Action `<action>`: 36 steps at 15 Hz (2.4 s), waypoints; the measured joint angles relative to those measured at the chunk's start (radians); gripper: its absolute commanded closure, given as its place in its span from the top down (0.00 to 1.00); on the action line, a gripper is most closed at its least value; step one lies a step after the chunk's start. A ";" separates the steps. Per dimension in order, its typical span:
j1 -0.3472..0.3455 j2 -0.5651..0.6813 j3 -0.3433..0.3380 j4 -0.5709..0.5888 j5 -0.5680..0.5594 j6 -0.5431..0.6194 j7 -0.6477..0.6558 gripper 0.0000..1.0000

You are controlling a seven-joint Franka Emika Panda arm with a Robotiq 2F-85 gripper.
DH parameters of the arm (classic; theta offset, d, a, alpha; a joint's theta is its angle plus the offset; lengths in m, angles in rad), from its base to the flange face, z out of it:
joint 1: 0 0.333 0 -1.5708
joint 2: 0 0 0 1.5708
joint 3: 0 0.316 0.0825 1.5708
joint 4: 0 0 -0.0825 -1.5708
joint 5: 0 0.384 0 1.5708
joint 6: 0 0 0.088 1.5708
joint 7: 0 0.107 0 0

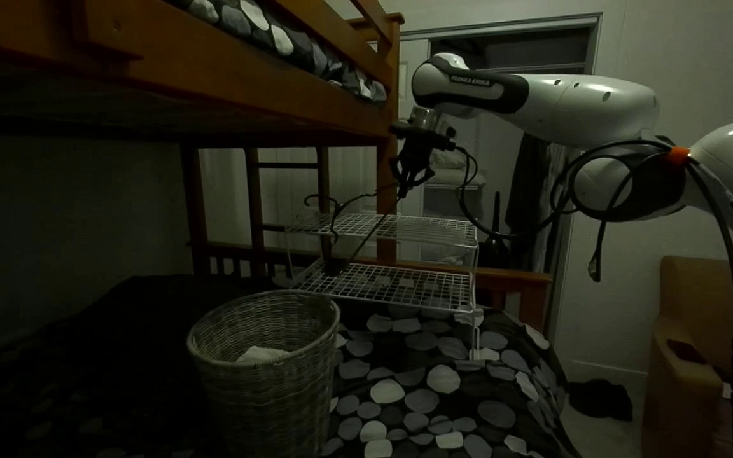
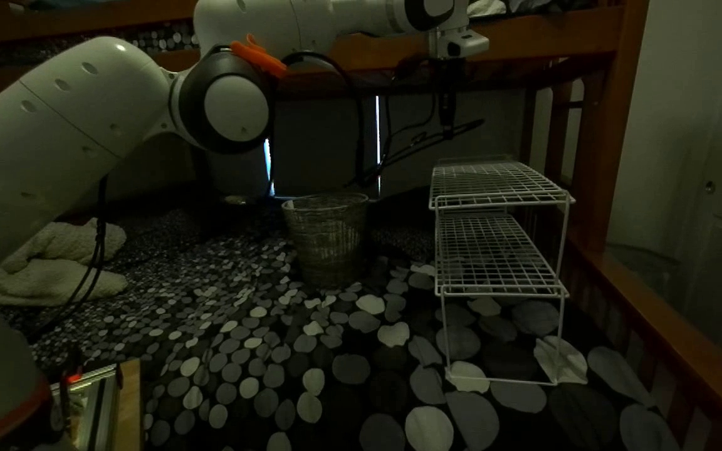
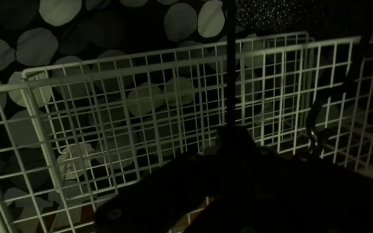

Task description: Put the black hanger in the basket.

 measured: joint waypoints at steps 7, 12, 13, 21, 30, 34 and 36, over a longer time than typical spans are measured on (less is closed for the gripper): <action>0.040 0.008 0.000 -0.009 -0.005 0.024 -0.003 0.02; 0.139 0.026 -0.006 -0.028 -0.039 0.049 -0.001 0.02; 0.160 0.030 -0.012 -0.030 -0.056 0.058 -0.001 0.02; 0.313 0.086 -0.068 -0.031 -0.204 0.141 -0.048 0.02; 0.369 0.105 -0.078 -0.026 -0.242 0.113 -0.227 0.69; 0.287 0.063 -0.078 -0.021 -0.233 0.085 -0.279 0.99; 0.227 0.052 -0.076 -0.022 -0.227 0.082 -0.393 1.00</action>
